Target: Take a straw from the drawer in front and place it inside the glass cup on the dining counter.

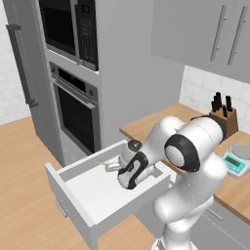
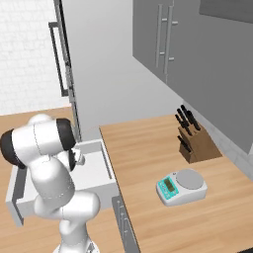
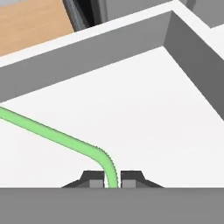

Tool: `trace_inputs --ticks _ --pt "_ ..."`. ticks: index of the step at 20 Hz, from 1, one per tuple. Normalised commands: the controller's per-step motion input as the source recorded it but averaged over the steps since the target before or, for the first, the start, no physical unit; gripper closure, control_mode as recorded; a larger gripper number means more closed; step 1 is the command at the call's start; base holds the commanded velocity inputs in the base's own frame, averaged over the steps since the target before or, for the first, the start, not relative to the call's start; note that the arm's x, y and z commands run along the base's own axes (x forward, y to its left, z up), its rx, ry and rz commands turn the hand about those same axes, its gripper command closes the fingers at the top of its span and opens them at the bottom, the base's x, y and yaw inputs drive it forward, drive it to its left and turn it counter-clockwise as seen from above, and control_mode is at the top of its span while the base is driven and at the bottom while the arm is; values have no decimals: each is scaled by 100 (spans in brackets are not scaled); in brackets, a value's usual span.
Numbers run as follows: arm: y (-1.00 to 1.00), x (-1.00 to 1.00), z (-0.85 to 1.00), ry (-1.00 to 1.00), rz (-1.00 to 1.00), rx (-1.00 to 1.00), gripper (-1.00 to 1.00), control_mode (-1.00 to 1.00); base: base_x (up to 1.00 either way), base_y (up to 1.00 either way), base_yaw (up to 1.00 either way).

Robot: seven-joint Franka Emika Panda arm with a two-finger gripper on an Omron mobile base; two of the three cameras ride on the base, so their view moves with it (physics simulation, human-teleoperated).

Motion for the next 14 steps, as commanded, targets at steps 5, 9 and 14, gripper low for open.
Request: trace_inputs --ticks 5,9,14 --pt "15 83 100 16 -1 0 100 -100 0 0 0" --pt "25 39 100 28 -4 0 100 -100 0 0 0" --pt "3 12 100 24 -1 0 100 -100 0 0 0"
